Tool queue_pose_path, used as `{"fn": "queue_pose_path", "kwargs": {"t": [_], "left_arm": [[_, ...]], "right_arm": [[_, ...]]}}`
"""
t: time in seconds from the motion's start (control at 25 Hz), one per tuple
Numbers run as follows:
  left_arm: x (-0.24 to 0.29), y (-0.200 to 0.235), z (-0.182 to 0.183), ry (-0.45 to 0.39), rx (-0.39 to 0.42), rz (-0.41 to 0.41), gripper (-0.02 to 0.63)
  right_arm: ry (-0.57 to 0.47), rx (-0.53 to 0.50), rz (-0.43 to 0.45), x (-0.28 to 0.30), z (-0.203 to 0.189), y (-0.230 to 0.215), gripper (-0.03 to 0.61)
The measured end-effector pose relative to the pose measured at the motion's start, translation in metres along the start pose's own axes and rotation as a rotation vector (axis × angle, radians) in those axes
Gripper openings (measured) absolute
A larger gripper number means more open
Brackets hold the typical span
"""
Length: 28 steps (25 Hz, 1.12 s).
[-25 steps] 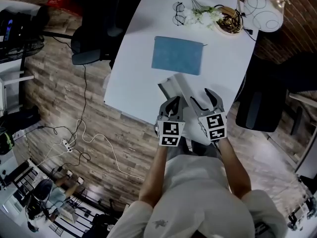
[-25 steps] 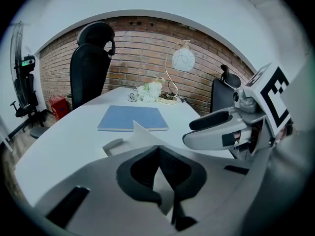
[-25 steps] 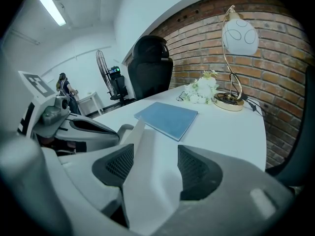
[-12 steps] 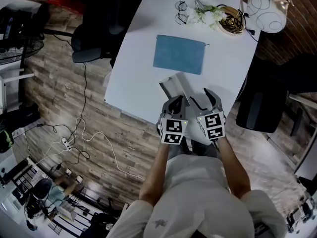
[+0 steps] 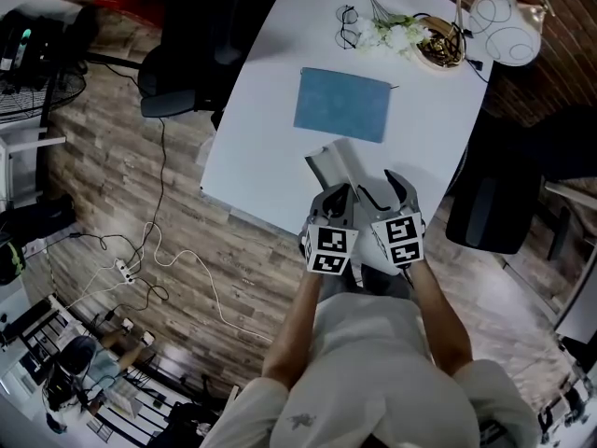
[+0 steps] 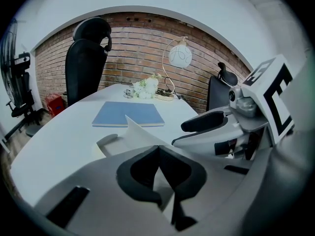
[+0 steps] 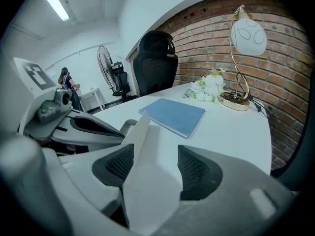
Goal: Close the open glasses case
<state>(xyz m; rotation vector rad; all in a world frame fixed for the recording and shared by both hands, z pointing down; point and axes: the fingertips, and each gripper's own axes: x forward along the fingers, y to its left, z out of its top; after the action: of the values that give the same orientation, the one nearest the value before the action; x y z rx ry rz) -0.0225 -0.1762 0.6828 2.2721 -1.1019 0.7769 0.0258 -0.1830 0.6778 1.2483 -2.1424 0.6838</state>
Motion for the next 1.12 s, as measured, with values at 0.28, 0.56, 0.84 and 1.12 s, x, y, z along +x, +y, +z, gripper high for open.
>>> {"fn": "queue_pose_path", "kwargs": {"t": [0.28,0.56,0.84,1.12], "left_arm": [[-0.006,0.001,-0.004,-0.005,-0.007,0.0,0.005],[-0.012,0.004,-0.007,-0.01,-0.015,0.003,0.005],[-0.017,0.005,-0.01,-0.011,-0.02,0.006,0.005],[-0.022,0.007,-0.014,-0.006,-0.027,0.01,0.005]], "right_arm": [[0.0,-0.01,0.007,-0.002,0.001,0.008,0.281],[0.002,-0.023,0.01,-0.001,0.001,0.014,0.281],[0.007,-0.048,0.011,-0.003,0.001,0.019,0.281],[0.004,-0.062,0.019,-0.003,0.002,0.025,0.281]]}}
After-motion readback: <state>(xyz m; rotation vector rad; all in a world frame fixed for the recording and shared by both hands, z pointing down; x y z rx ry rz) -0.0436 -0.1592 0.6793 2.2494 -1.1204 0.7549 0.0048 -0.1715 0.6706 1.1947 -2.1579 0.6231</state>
